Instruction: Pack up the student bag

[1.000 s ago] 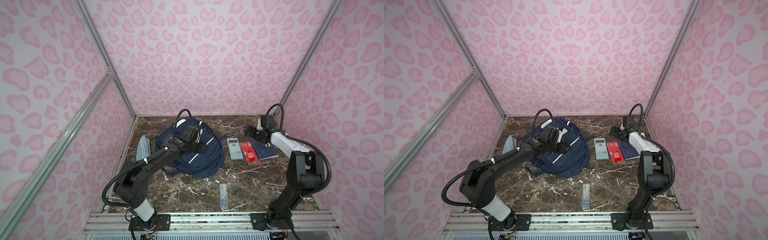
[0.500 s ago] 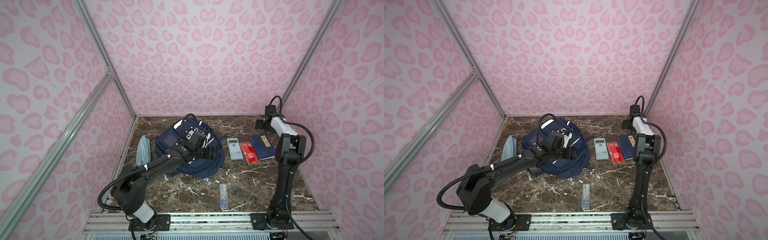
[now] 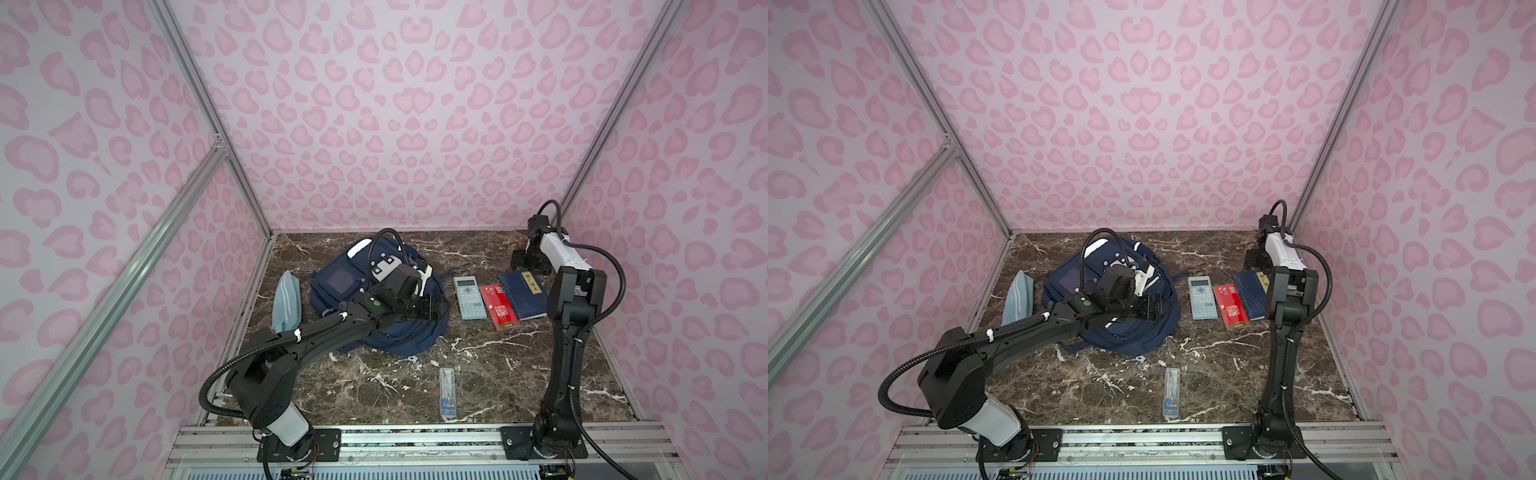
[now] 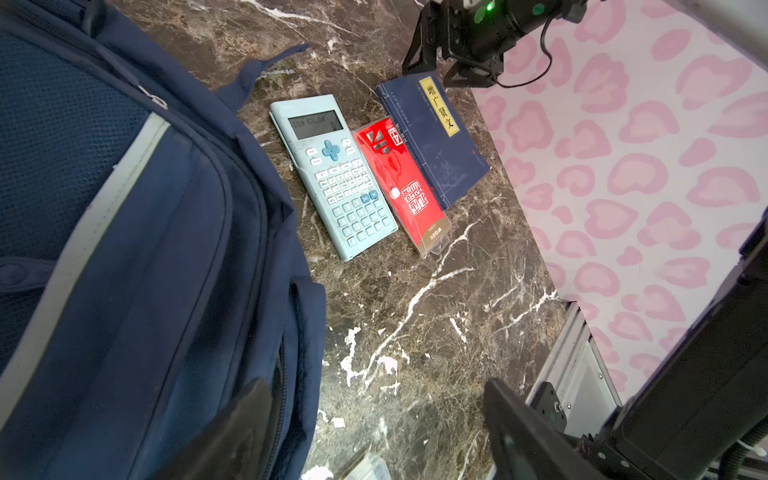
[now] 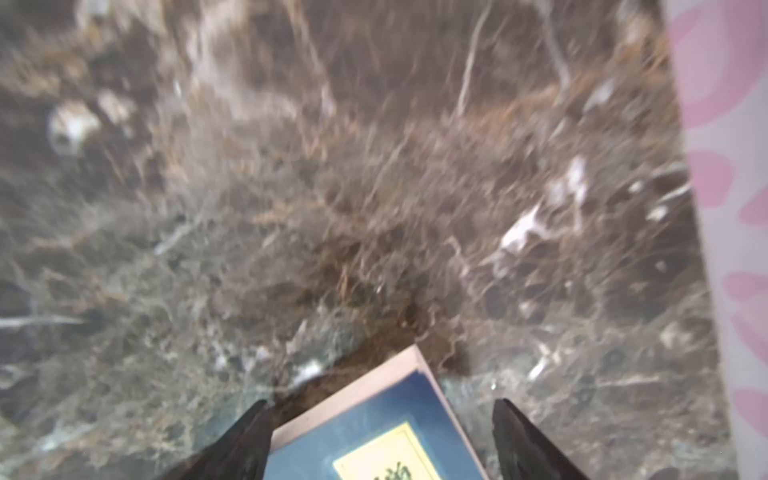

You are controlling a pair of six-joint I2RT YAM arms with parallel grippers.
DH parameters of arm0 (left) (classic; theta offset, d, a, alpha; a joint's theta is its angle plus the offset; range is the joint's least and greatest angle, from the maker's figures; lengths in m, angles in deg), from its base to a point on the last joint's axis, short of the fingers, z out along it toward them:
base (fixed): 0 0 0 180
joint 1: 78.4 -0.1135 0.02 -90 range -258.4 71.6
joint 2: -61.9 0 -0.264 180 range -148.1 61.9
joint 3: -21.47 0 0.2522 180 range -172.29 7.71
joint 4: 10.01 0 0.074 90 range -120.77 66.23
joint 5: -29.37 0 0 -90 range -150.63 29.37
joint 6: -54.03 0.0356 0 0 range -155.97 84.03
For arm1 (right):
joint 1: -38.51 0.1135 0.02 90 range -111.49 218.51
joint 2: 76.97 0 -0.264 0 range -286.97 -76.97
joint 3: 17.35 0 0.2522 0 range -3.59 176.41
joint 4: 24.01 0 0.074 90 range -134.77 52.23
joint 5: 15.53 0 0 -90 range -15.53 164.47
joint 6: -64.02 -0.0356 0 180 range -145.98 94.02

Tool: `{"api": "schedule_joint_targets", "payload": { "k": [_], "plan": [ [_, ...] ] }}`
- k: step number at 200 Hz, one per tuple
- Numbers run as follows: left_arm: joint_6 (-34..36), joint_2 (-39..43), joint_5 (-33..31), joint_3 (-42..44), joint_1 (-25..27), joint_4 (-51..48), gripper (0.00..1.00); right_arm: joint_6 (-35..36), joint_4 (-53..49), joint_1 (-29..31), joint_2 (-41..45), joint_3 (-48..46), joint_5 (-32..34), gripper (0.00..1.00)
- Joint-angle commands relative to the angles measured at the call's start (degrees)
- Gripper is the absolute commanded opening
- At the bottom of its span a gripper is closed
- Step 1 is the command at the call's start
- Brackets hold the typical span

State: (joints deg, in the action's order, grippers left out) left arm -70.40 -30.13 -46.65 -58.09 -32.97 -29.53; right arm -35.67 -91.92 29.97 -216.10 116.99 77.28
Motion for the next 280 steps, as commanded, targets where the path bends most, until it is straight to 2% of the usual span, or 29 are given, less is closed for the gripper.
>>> {"api": "schedule_joint_targets", "payload": {
  "k": [1,36,65,88,113,163,194,214,234,255,280],
  "plan": [
    [-0.6,0.2,0.9,0.3,0.1,2.4,0.83,-0.4,-3.3,0.0,1.7,-3.4,0.4,0.85],
    [-0.7,1.0,0.7,1.4,0.1,2.8,0.83,-2.2,-2.1,-0.7,5.6,-9.6,1.1,0.85],
    [-1.0,0.8,0.4,1.1,0.7,3.2,0.83,-6.1,4.0,-1.0,15.6,-24.3,1.1,0.85],
    [0.1,0.0,-1.6,-0.9,3.1,1.8,0.83,-7.9,8.3,-0.9,23.2,-34.8,-0.4,0.85],
    [-0.2,-1.8,-0.9,-2.2,5.3,2.5,0.84,-9.0,11.8,-1.0,30.3,-46.3,-1.9,0.86],
    [-0.6,-8.8,-1.8,-5.3,10.8,3.1,0.81,-9.9,18.0,-3.4,41.3,-60.9,-3.8,0.85],
    [-2.1,-14.3,-1.5,-7.7,13.8,6.2,0.72,-10.3,23.9,-6.6,43.5,-63.4,-10.1,0.90],
    [-3.8,-17.3,-1.1,-9.0,14.8,8.1,0.71,-10.8,26.5,-7.0,43.1,-62.3,-11.0,0.92],
    [-5.6,-19.3,-1.0,-9.3,15.7,9.6,0.71,-11.5,25.5,-7.1,39.3,-59.0,-13.3,0.92],
    [-5.2,-19.9,-3.9,-9.9,16.9,8.1,0.71,-11.3,20.9,-7.0,33.4,-54.0,-10.8,0.91],
    [-4.9,-20.5,-6.6,-10.6,18.0,7.1,0.73,-11.7,18.7,-6.5,30.4,-51.9,-6.6,0.91]
  ]
}}
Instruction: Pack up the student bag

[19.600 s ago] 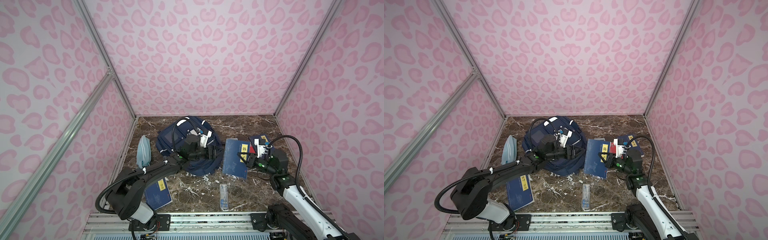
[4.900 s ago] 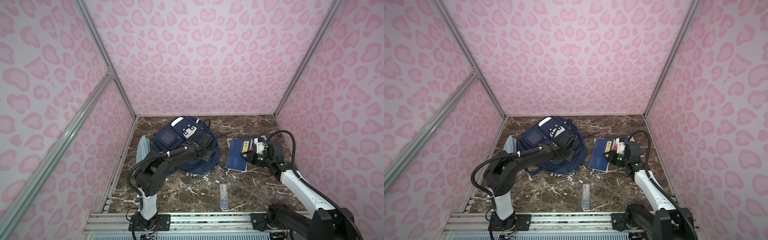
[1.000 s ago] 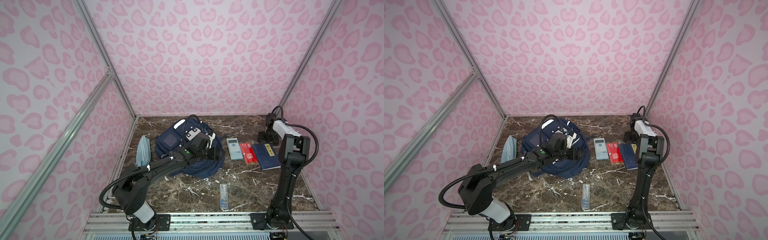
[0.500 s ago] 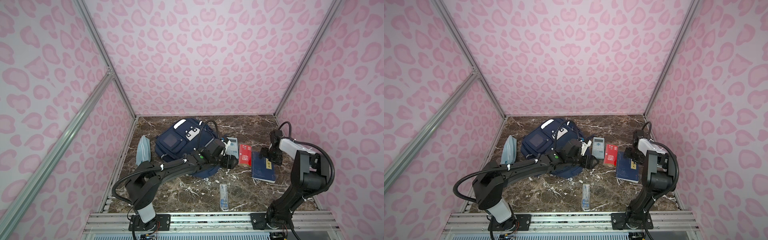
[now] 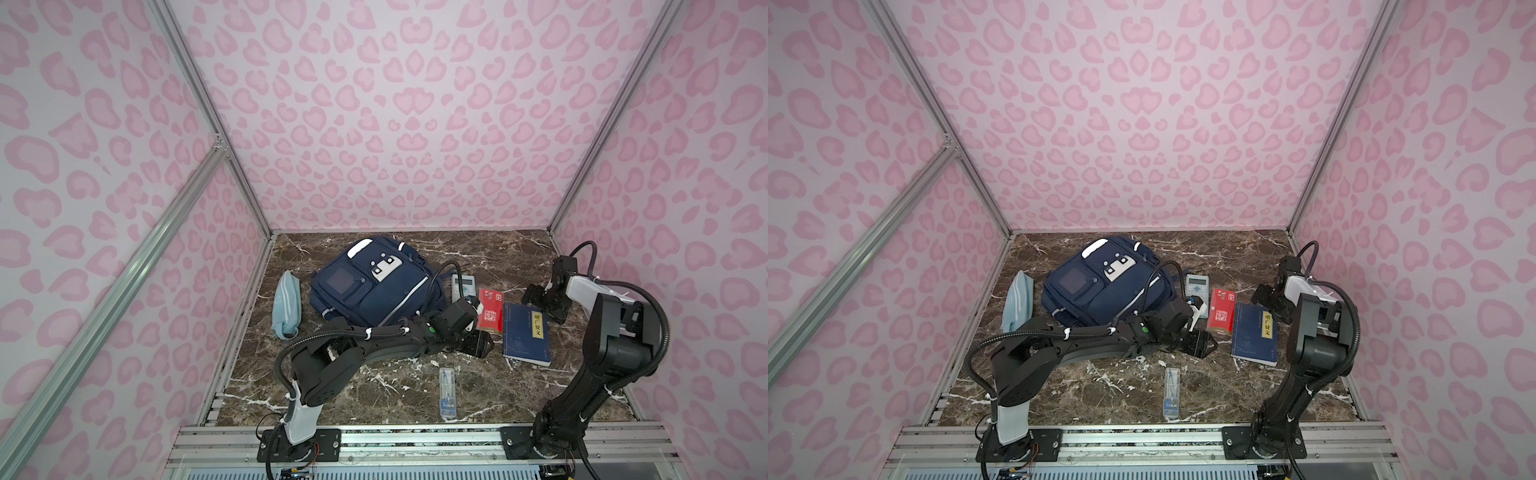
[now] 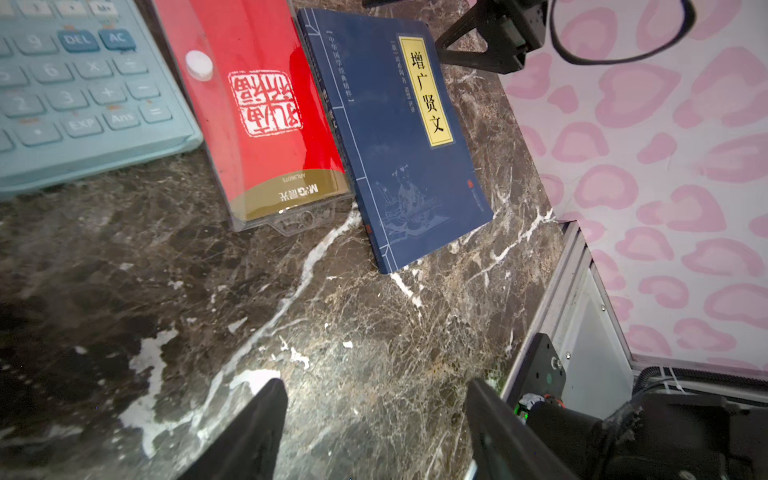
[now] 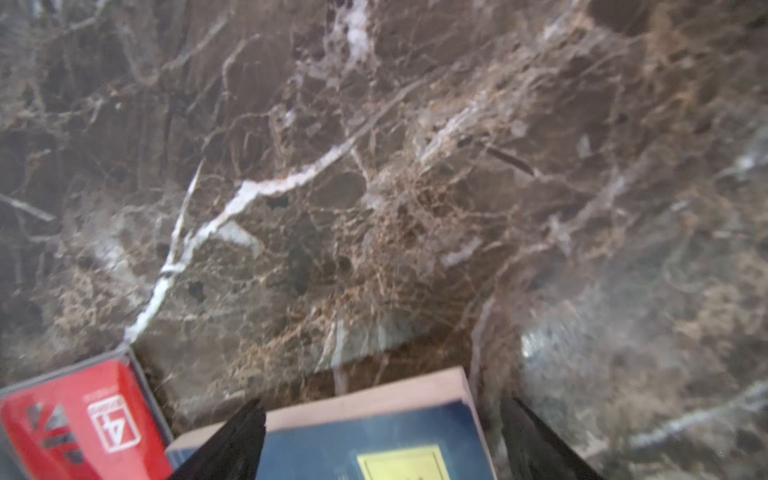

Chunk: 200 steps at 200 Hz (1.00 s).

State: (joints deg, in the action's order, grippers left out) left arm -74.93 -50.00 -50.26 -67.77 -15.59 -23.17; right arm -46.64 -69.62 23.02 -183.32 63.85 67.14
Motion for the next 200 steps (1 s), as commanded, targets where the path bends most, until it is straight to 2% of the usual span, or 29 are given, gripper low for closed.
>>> {"api": "schedule_joint_targets", "payload": {
  "k": [1,33,49,71,103,117,134,145,160,181,200],
  "plan": [
    [-0.4,-0.7,-2.9,-0.9,0.6,0.8,0.73,-0.6,-3.7,0.5,-2.4,1.3,3.7,0.91],
    [-0.9,-2.5,-1.9,-1.2,0.7,0.7,0.73,0.4,-6.9,2.5,-2.4,1.2,7.9,0.88],
    [-0.1,-3.7,-2.0,-4.5,0.7,-1.3,0.73,0.8,-9.6,3.5,-2.1,0.3,10.5,0.85],
    [0.3,-5.2,-2.3,-5.7,0.7,-2.6,0.75,-0.2,-9.1,5.3,2.0,-5.2,12.2,0.83],
    [0.5,-6.9,-0.8,-6.7,0.7,-3.1,0.75,-0.7,-7.4,6.3,9.4,-13.8,10.1,0.77],
    [-0.3,-7.8,0.4,-6.6,0.7,-2.4,0.75,-1.1,-5.3,6.1,12.0,-16.9,6.7,0.80],
    [-1.8,-8.9,2.6,-6.5,0.9,-0.3,0.75,-1.9,-4.7,5.6,14.0,-17.6,6.9,0.89],
    [-2.9,-9.6,4.1,-6.4,0.9,1.4,0.73,-2.5,-3.1,4.2,16.1,-18.9,4.5,0.92],
    [-3.2,-10.1,4.6,-6.7,1.3,2.7,0.70,-4.2,1.2,2.1,19.3,-22.2,-0.2,0.94],
    [-0.8,-10.0,1.1,-8.7,2.6,0.1,0.70,-5.0,2.6,1.9,23.1,-25.2,-0.4,0.93],
    [-3.4,-11.4,5.0,-8.7,2.6,2.7,0.69,-5.0,4.0,1.1,26.7,-28.5,-1.8,0.91]
  ]
}}
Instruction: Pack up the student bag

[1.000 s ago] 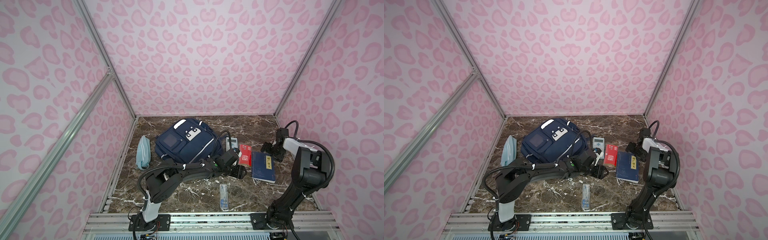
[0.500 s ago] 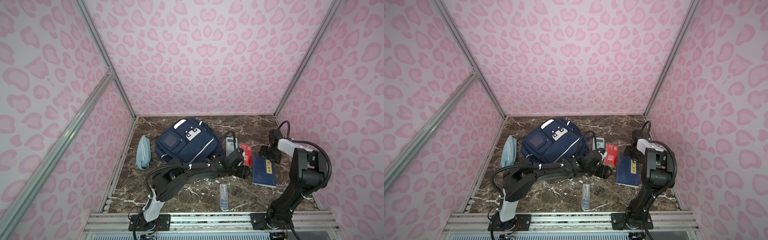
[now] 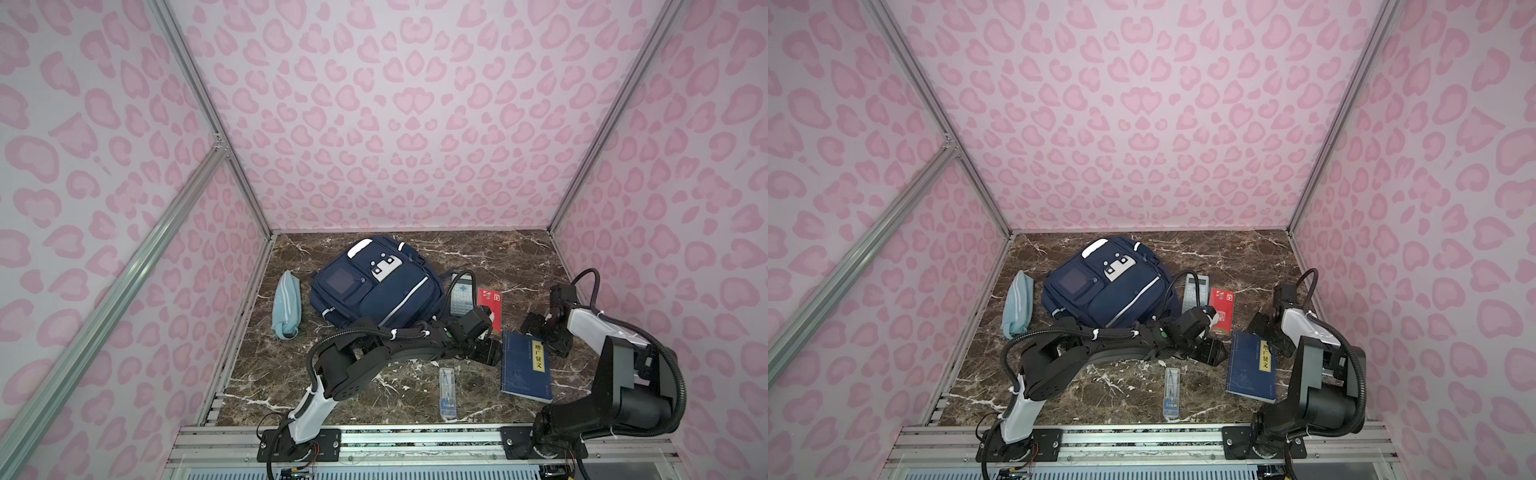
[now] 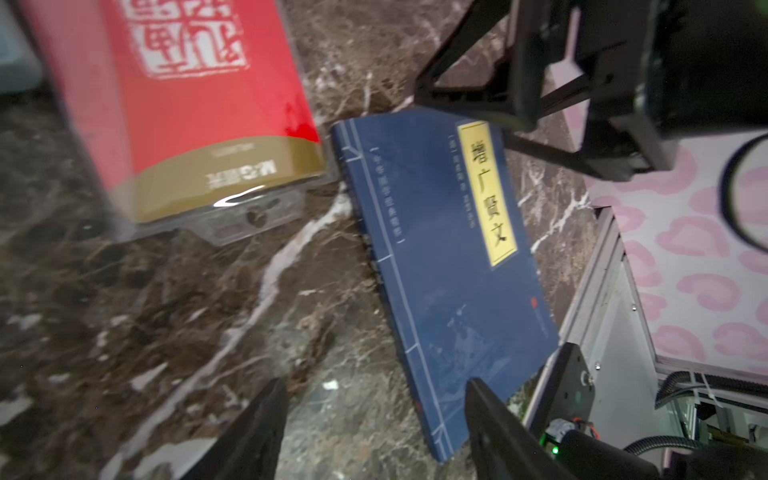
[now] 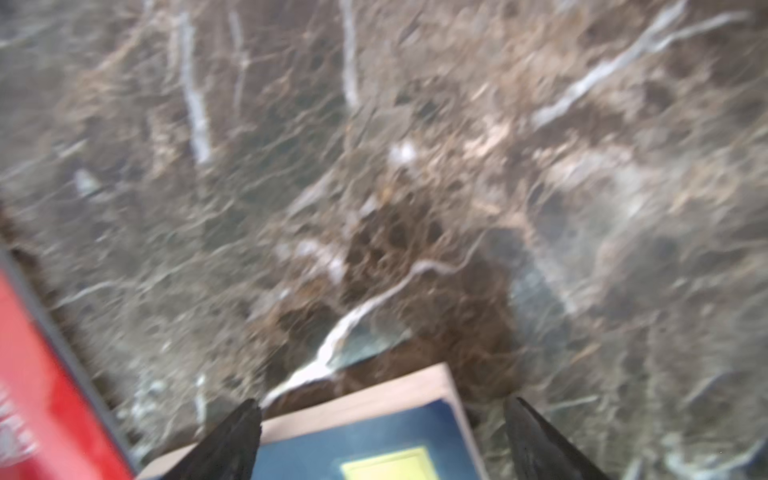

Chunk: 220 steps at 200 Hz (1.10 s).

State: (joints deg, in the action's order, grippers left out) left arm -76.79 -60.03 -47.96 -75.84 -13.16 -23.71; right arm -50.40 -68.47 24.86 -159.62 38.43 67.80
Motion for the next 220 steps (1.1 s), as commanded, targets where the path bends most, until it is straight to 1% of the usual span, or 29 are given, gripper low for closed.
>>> {"api": "schedule_joint_targets", "payload": {
  "k": [1,12,19,39,54,70,92,109,116,139,160,176,181,199,212,220],
  "plan": [
    [-1.7,-1.6,2.9,-0.7,0.2,3.4,0.69,-1.2,2.9,-0.8,3.2,-3.3,-2.6,0.91],
    [-3.3,-3.7,5.3,-1.6,0.2,4.2,0.69,-0.9,3.4,-1.4,4.1,-4.7,-4.5,0.90],
    [-3.6,-5.2,6.3,-2.4,0.2,4.0,0.66,-0.6,3.5,-1.7,4.2,-5.4,-5.5,0.89],
    [-3.0,-6.5,4.2,-3.9,0.5,2.3,0.66,0.0,3.2,-1.6,3.6,-6.3,-7.2,0.86],
    [-3.6,-6.7,4.5,-3.7,0.4,3.0,0.66,0.2,3.7,-1.4,4.3,-7.4,-7.9,0.82],
    [-4.4,-7.4,5.5,-3.9,0.3,3.3,0.67,0.0,3.5,-0.2,5.7,-8.2,-9.4,0.80],
    [-6.5,-6.7,6.4,-0.7,-0.5,6.7,0.67,-1.5,3.1,3.0,7.9,-9.1,-11.5,0.74],
    [-8.4,-4.3,5.2,3.7,-1.4,12.4,0.67,-2.4,3.1,4.5,9.2,-9.8,-13.7,0.69],
    [-8.4,-3.9,5.0,4.0,-1.6,12.2,0.67,-2.6,3.0,5.0,10.0,-10.1,-14.2,0.67],
    [-8.3,-3.0,5.1,5.2,-1.9,11.9,0.67,-3.1,3.8,5.8,12.4,-11.9,-16.3,0.56],
    [-7.9,-1.8,4.2,6.1,-1.8,11.5,0.66,-2.8,5.6,6.0,13.1,-13.0,-19.1,0.49],
    [-7.9,-1.1,4.0,6.1,-1.8,11.5,0.66,-2.6,7.2,5.9,13.3,-13.9,-20.7,0.40],
    [-7.9,-1.0,4.1,7.7,-1.8,11.6,0.66,-2.6,7.8,6.0,13.4,-14.3,-21.2,0.37],
    [-8.2,-0.6,4.1,8.5,-1.8,11.9,0.66,-2.6,9.0,6.0,13.3,-14.8,-23.1,0.31],
    [-8.2,-0.4,3.8,8.6,-1.8,11.9,0.65,-2.6,9.3,5.9,13.4,-15.2,-23.5,0.29],
    [-8.1,-0.5,3.8,8.5,-1.9,11.7,0.65,-2.6,9.5,5.9,13.5,-15.3,-23.4,0.24]
  ]
}}
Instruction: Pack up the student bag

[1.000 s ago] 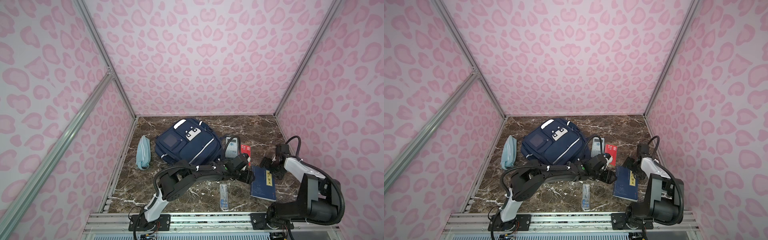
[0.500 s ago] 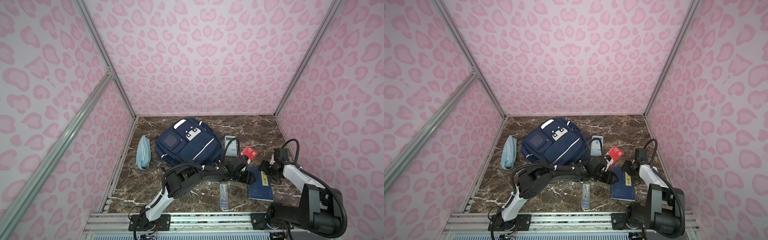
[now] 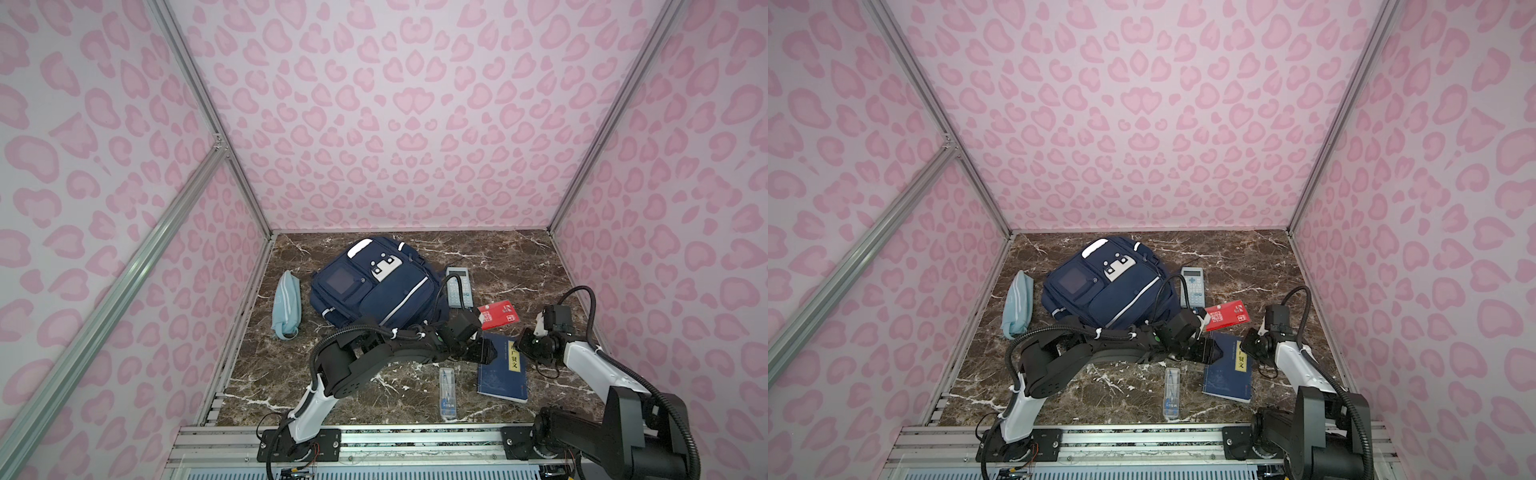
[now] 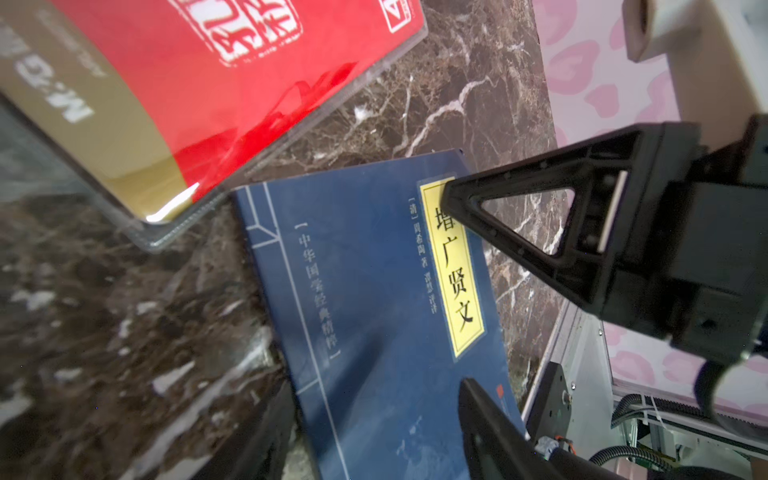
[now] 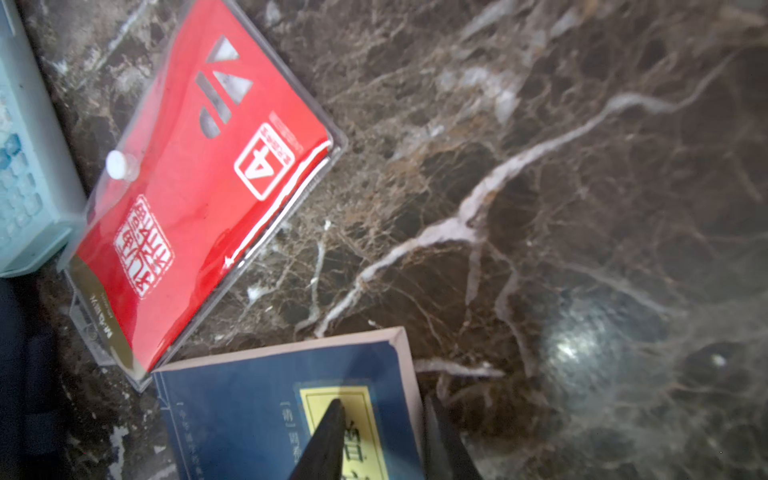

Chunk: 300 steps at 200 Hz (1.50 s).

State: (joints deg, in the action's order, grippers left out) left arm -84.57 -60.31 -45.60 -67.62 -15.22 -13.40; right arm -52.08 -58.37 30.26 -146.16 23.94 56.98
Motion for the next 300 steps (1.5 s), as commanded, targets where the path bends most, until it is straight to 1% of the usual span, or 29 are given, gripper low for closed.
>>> {"api": "schedule_joint_targets", "payload": {
  "k": [1,10,25,40,53,78,99,116,137,145,159,178,193,206,215,227,238,253,255,259,266,287,290,300],
  "plan": [
    [-0.3,-0.2,1.5,0.3,0.2,1.5,0.65,-0.8,-0.5,0.5,0.0,-0.9,-12.6,0.24],
    [-0.4,0.0,1.7,0.7,0.2,2.6,0.65,-0.8,0.0,0.6,-0.1,-1.2,-12.7,0.18],
    [-0.4,-0.1,1.8,0.8,0.0,3.2,0.65,-0.2,-0.1,0.6,-0.4,-1.2,-13.1,0.16],
    [-0.5,-0.2,1.8,0.8,-0.1,3.1,0.65,0.1,-0.7,0.6,0.2,-1.3,-13.1,0.10],
    [-0.5,0.1,1.7,0.9,-0.2,2.9,0.65,-0.2,-1.1,0.6,1.5,-1.3,-13.3,0.00],
    [-0.2,2.5,1.2,2.8,-0.4,3.8,0.67,-0.7,-3.1,0.6,5.2,-0.3,-13.9,0.00],
    [-0.3,7.3,0.7,7.9,-1.2,8.3,0.70,-0.9,-5.3,0.6,8.6,1.4,-14.9,0.00],
    [-0.2,11.8,-0.4,12.1,-2.2,10.9,0.71,-2.6,-4.3,0.6,10.2,1.7,-18.1,0.00],
    [0.5,17.4,-2.0,19.3,-3.6,16.2,0.70,-6.7,-2.0,3.5,10.6,1.9,-22.1,0.00],
    [0.6,18.9,-2.4,21.6,-4.4,17.7,0.70,-8.1,-0.7,5.3,10.8,2.0,-21.7,0.00],
    [0.5,20.4,-2.6,23.6,-5.6,17.0,0.71,-9.2,0.1,7.3,10.7,2.4,-19.7,0.00],
    [1.4,20.2,-3.9,24.2,-6.0,12.8,0.68,-10.4,2.7,7.5,10.8,1.9,-19.1,0.00],
    [1.2,18.6,-3.4,24.7,-5.9,12.8,0.66,-10.3,5.1,7.6,10.9,1.2,-18.9,0.00],
    [0.7,17.5,-4.2,25.0,-5.5,12.7,0.66,-9.3,5.4,7.7,9.6,0.7,-17.8,0.00],
    [1.1,16.6,-4.7,24.4,-5.1,12.0,0.66,-8.2,6.5,7.6,7.9,0.0,-18.6,0.00],
    [1.9,14.5,-4.6,22.6,-4.7,10.8,0.66,-4.5,3.2,7.7,4.8,1.4,-18.7,0.00],
    [0.8,12.7,-3.6,22.0,-4.8,11.9,0.63,-3.0,3.2,8.0,2.8,1.3,-19.5,0.00],
    [-1.1,11.6,-2.7,22.7,-4.7,14.9,0.59,-3.5,5.8,7.9,1.5,-0.1,-20.3,0.00],
    [-1.2,11.5,-2.6,22.6,-4.7,14.9,0.59,-3.5,6.0,7.9,1.4,-0.2,-20.5,0.01],
    [-1.1,11.2,-2.6,22.3,-4.7,14.5,0.59,-3.5,6.2,7.9,1.1,-0.3,-20.7,0.07],
    [-1.1,10.8,-2.5,21.7,-4.7,13.8,0.58,-3.1,6.3,7.9,0.7,-0.4,-21.3,0.20],
    [-1.0,11.1,-3.1,21.5,-4.7,13.2,0.56,-2.5,7.3,7.7,0.0,-1.1,-21.7,0.41],
    [-1.0,11.2,-3.3,21.5,-4.7,12.9,0.56,-2.3,7.5,7.6,-0.3,-1.2,-21.7,0.42],
    [-0.9,11.4,-3.8,21.6,-4.7,12.4,0.56,-1.9,8.4,7.6,-1.3,-1.5,-23.0,0.43]
  ]
}}
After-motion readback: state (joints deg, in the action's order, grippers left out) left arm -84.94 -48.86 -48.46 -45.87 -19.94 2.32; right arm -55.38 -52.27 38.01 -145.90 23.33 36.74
